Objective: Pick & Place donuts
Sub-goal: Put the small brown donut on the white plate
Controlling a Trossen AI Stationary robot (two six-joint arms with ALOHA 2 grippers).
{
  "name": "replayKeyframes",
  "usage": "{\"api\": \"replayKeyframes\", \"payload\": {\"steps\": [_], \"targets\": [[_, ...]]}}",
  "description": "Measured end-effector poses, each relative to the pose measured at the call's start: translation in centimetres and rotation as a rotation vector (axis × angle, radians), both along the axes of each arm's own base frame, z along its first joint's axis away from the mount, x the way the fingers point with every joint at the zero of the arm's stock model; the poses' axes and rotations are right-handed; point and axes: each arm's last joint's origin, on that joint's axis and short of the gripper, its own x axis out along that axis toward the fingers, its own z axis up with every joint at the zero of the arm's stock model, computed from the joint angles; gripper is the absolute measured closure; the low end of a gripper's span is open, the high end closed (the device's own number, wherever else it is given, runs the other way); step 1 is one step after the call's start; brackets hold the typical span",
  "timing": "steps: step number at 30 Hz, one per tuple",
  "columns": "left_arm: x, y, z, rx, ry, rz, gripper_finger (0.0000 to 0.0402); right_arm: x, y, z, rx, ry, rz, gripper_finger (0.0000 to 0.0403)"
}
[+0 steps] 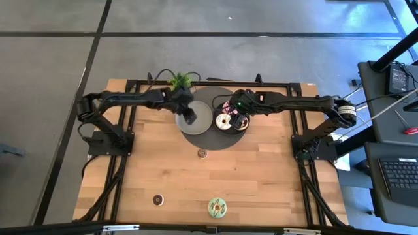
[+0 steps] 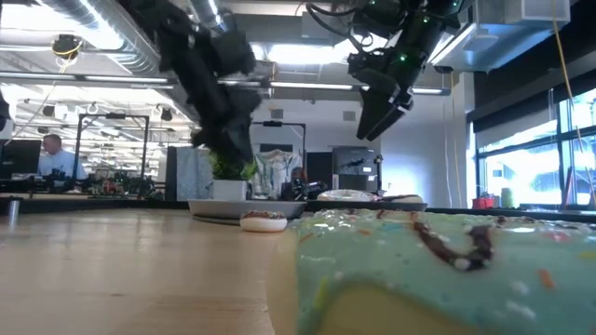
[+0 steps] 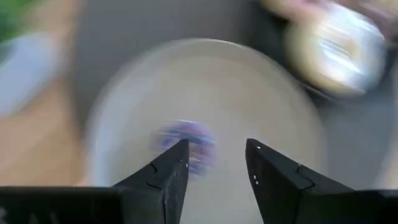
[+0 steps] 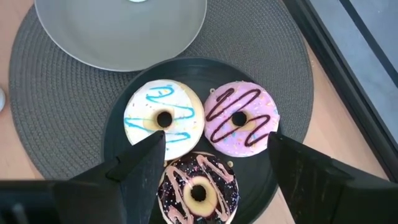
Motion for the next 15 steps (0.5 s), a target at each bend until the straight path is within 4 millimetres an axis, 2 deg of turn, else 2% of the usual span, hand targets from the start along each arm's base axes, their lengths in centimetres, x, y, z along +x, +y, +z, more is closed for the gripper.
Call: {"api": "replayKeyframes", "payload": {"steps": [3, 5, 9, 15], "targets": [[0.6, -2.8, 1.4, 0.014, -0.063, -0.266, 0.0249, -0.1, 0.0, 0.0, 0.002, 0.008, 0.0, 0.012], [1.2, -4.9, 1.7, 0.011, -0.086, -0.38, 0.025, -0.1, 0.0, 0.0, 0.002, 0.008, 0.0, 0.012], [2.3, -8.6, 1.1, 0.044, -0.046, -0.451, 0.0249, -0.1, 0.0, 0.0, -0.001, 0.009, 0.005, 0.012], [4.0, -12.6, -0.5, 0.118, -0.025, -0.525, 0.0248, -0.1, 0.0, 0.0, -0.01, 0.016, 0.021, 0.012]]}}
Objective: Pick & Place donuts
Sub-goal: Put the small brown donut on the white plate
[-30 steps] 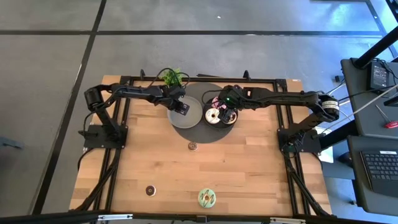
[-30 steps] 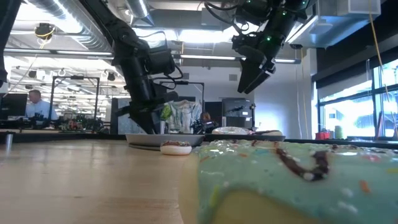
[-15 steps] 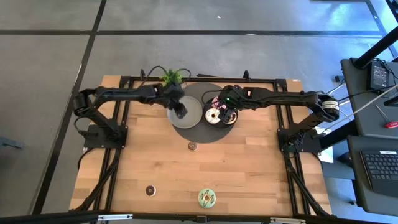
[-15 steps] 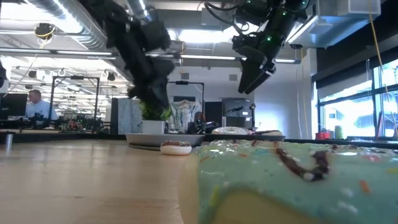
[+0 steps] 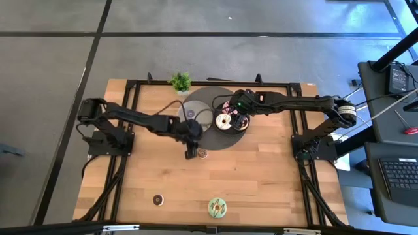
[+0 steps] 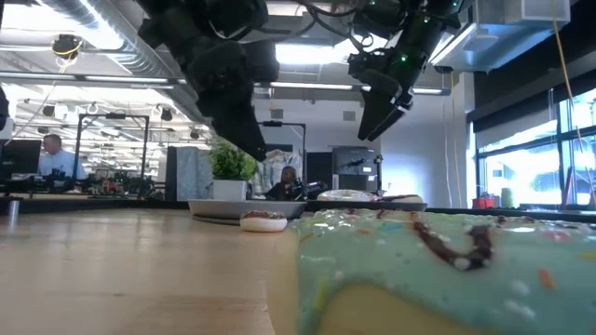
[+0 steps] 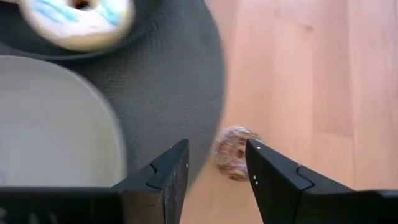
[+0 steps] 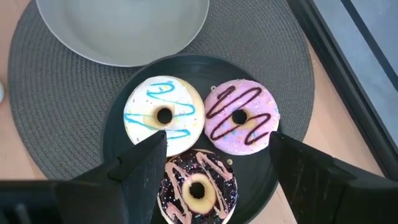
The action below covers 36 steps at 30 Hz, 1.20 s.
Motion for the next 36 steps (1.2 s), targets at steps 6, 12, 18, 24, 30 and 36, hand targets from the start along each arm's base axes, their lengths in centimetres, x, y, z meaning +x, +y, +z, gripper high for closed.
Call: {"api": "replayKeyframes", "payload": {"steps": [6, 12, 18, 24, 30, 36], "targets": [[0.8, -1.5, -1.6, 0.027, 0.027, -0.025, 0.0251, 0.0, 0.0, 0.0, 0.0, 0.002, 0.002, 0.012], [1.3, -1.8, -3.5, 0.008, 0.075, -0.019, 0.0247, 0.0, 0.0, 0.0, 0.001, 0.005, 0.002, 0.012], [2.1, -1.9, -5.2, 0.011, 0.087, -0.019, 0.0249, -0.1, 0.0, -0.1, 0.003, 0.012, 0.002, 0.012], [2.2, -1.9, -6.1, 0.022, 0.114, -0.011, 0.025, -0.1, 0.0, -0.1, 0.004, 0.016, 0.002, 0.012], [2.2, -1.9, -6.1, 0.02, 0.115, -0.012, 0.0251, -0.1, 0.0, -0.1, 0.005, 0.015, 0.002, 0.012], [2.2, -1.9, -6.1, 0.02, 0.116, -0.013, 0.0254, -0.1, 0.0, -0.1, 0.005, 0.015, 0.002, 0.012]]}}
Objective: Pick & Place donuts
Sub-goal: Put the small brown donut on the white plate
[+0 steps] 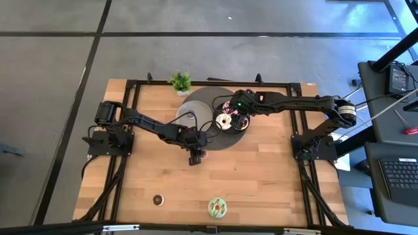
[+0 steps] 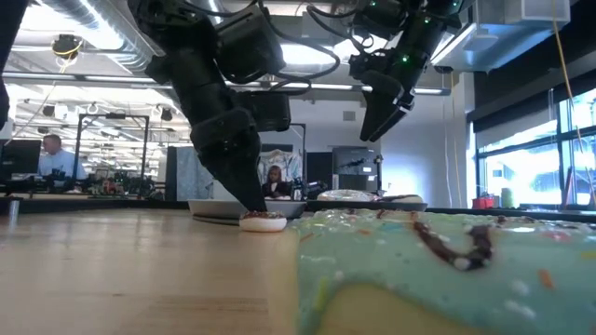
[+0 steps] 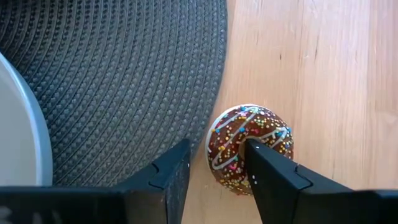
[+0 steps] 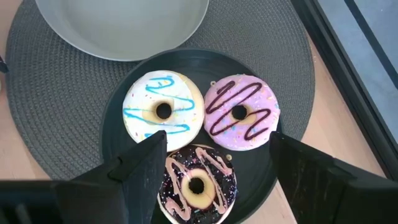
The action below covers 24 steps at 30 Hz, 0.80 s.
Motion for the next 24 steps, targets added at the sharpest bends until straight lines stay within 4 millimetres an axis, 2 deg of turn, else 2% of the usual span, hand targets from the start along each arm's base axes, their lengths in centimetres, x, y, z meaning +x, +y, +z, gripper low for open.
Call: {"api": "replayKeyframes", "payload": {"steps": [6, 17, 21, 24], "targets": [[0.0, 0.0, 0.0, -0.001, 0.0, -0.002, 0.0273, 0.0, 0.0, 0.0, 0.0, 0.0, 0.0, 0.012], [-0.1, 0.0, 0.4, -0.013, -0.006, -0.005, 0.0343, 0.0, 0.0, 0.0, -0.001, 0.0, 0.0, 0.012], [-0.3, 0.8, 2.8, -0.058, -0.036, 0.051, 0.0355, 0.0, 0.0, 0.0, 0.0, 0.002, 0.0, 0.012], [-0.8, 2.4, 5.2, -0.049, -0.064, 0.133, 0.036, 0.0, 0.0, 0.0, 0.0, 0.004, -0.001, 0.012]]}}
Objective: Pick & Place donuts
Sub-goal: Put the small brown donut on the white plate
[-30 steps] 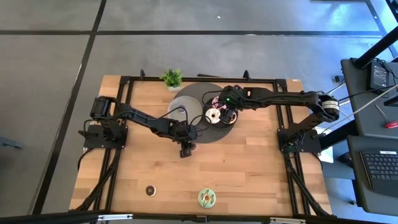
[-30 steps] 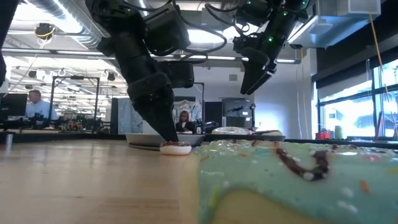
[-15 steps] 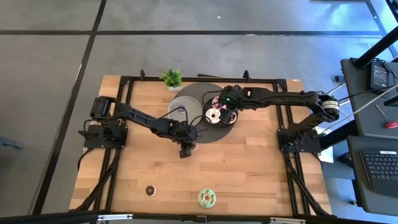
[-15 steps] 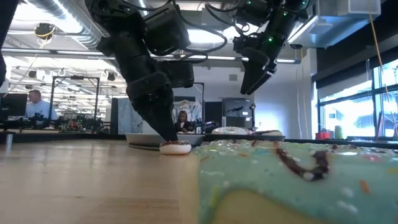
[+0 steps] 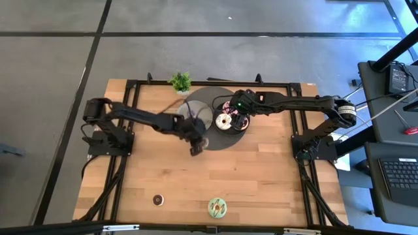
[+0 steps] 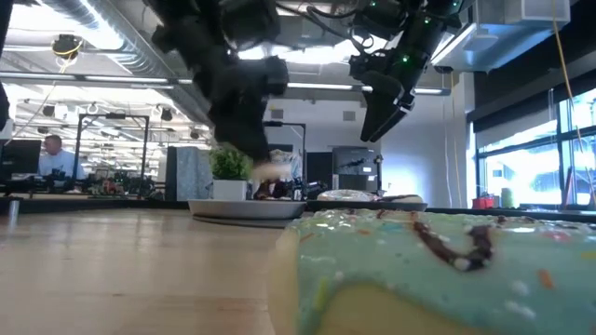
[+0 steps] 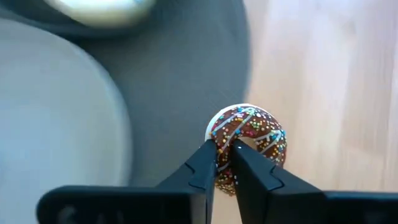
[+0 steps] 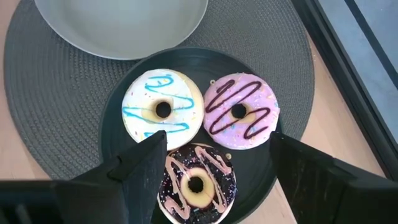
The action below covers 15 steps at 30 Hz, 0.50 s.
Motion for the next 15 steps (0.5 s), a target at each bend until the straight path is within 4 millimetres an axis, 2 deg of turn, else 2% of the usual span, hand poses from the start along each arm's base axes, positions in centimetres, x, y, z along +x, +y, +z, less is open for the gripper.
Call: {"api": "replayKeyframes", "payload": {"steps": [5, 10, 15], "targets": [[-1.0, 4.1, 2.8, 0.023, -0.102, 0.202, 0.0366, 0.0, 0.0, 0.0, -0.001, -0.001, 0.0, 0.012], [-1.9, 7.7, 2.5, 0.026, -0.082, 0.329, 0.037, 0.1, 0.0, 0.1, -0.003, -0.009, 0.0, 0.012], [-2.0, 9.8, 1.2, 0.012, -0.048, 0.403, 0.037, 0.1, 0.0, 0.1, -0.005, -0.015, -0.001, 0.012]]}}
